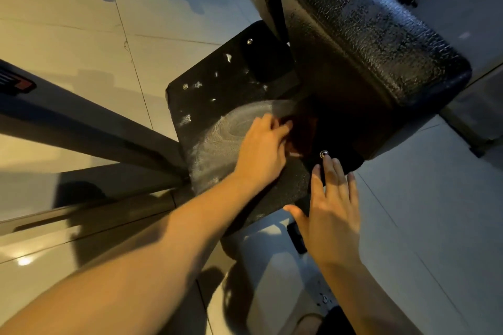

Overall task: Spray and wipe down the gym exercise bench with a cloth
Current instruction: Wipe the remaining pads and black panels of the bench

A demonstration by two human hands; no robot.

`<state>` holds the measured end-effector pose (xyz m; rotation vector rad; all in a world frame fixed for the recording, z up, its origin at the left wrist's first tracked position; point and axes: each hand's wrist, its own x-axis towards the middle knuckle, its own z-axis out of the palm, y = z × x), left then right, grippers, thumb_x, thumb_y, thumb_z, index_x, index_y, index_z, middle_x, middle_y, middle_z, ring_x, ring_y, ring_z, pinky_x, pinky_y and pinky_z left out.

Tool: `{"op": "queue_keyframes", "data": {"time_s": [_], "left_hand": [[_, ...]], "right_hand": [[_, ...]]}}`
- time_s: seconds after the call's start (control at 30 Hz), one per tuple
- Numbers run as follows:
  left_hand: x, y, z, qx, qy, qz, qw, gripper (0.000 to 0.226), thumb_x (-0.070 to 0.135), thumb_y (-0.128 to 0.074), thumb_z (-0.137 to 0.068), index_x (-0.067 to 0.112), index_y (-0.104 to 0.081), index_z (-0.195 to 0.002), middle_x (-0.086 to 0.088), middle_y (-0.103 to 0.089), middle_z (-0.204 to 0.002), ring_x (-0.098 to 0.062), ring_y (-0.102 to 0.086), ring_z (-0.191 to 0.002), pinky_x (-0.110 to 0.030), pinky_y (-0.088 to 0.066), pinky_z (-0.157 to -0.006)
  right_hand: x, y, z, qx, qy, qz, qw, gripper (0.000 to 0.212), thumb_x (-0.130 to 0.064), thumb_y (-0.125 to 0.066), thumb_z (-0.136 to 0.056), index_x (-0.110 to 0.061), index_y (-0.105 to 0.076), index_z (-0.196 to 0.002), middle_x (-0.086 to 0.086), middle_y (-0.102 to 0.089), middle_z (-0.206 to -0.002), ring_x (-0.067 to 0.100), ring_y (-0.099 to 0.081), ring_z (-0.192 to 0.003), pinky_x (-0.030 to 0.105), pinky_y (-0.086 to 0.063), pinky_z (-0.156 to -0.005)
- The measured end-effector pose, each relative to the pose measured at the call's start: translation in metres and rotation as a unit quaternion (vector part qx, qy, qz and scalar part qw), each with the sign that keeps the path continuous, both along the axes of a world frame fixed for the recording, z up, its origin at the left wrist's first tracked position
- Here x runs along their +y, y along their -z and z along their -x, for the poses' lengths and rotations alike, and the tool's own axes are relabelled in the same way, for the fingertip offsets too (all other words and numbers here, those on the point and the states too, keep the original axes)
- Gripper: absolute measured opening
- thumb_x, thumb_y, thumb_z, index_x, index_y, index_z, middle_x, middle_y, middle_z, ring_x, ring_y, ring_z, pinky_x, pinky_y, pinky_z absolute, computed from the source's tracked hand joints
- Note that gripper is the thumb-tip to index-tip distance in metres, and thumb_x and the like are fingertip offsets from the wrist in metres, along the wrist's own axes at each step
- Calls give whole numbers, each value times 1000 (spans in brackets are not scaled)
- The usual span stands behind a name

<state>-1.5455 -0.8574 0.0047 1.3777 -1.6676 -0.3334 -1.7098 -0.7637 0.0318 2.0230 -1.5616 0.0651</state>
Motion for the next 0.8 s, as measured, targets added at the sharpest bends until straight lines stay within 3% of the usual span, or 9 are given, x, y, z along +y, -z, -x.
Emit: {"op": "queue_keyframes", "data": {"time_s": [0.13,0.23,0.37,0.43,0.5,0.57,0.63,0.7,0.8], "left_hand": [[-29,23,-54,-22,-104,-66,992,47,16,-59,-95,23,-60,-142,-12,-53,-121,-34,-51,-112,-47,-50,-91],[-16,64,-101,32,-179,-168,969,41,18,-56,-99,20,-63,-139,-13,-51,-125,-36,-52,-116,-48,-49,-98],[33,48,-47,53,-101,-89,989,43,11,-58,-92,14,-67,-134,-11,-54,-117,-31,-51,-109,-39,-43,-95],[50,29,-6,36,-2,-26,999,49,11,-56,-89,17,-64,-138,-9,-54,-114,-28,-50,-106,-37,-43,-92],[40,19,3,13,31,14,999,50,12,-56,-89,18,-64,-138,-11,-54,-114,-30,-52,-104,-39,-46,-89],[15,25,-14,25,-22,7,999,48,8,-59,-90,16,-66,-136,-15,-54,-111,-34,-53,-102,-43,-48,-89],[-8,33,-40,44,-96,-39,994,44,10,-61,-94,17,-66,-137,-15,-55,-114,-35,-52,-105,-46,-47,-94],[-21,36,-55,86,-123,-90,985,42,21,-61,-99,21,-62,-141,-10,-51,-122,-31,-48,-114,-36,-40,-102],[-14,30,-47,152,-113,-98,977,46,37,-69,-95,22,-64,-138,-1,-47,-116,-21,-45,-113,-24,-30,-101]], "right_hand": [[1,2,0,-10,-6,7,1000,94,-63,-69,-82,3,-50,-147,21,-35,-161,38,-32,-150,54,-27,-123],[0,5,1,-16,-12,15,1000,92,-67,-57,-86,2,-50,-147,20,-34,-162,38,-33,-150,52,-27,-122],[-3,8,4,-17,-5,5,1000,92,-71,-40,-91,1,-47,-149,19,-31,-164,38,-32,-151,49,-16,-124],[-3,6,3,-21,-5,-1,1000,92,-68,-50,-89,0,-47,-149,19,-30,-164,37,-31,-151,49,-16,-124],[-3,2,0,-26,-4,-4,1000,95,-63,-70,-81,0,-48,-148,19,-32,-163,36,-31,-151,49,-15,-124],[-1,1,-1,-23,0,-9,1000,97,-61,-75,-78,1,-49,-148,19,-34,-163,35,-31,-151,47,-14,-124],[0,1,0,-34,-3,-12,999,95,-66,-63,-83,0,-47,-149,17,-31,-164,34,-28,-153,46,-11,-126],[0,3,0,-44,2,-21,999,93,-70,-45,-87,-2,-45,-151,16,-29,-165,34,-25,-154,45,-9,-127],[-1,5,0,-48,5,-29,998,94,-70,-36,-87,-3,-43,-152,15,-27,-166,34,-24,-154,44,-7,-127]]}}
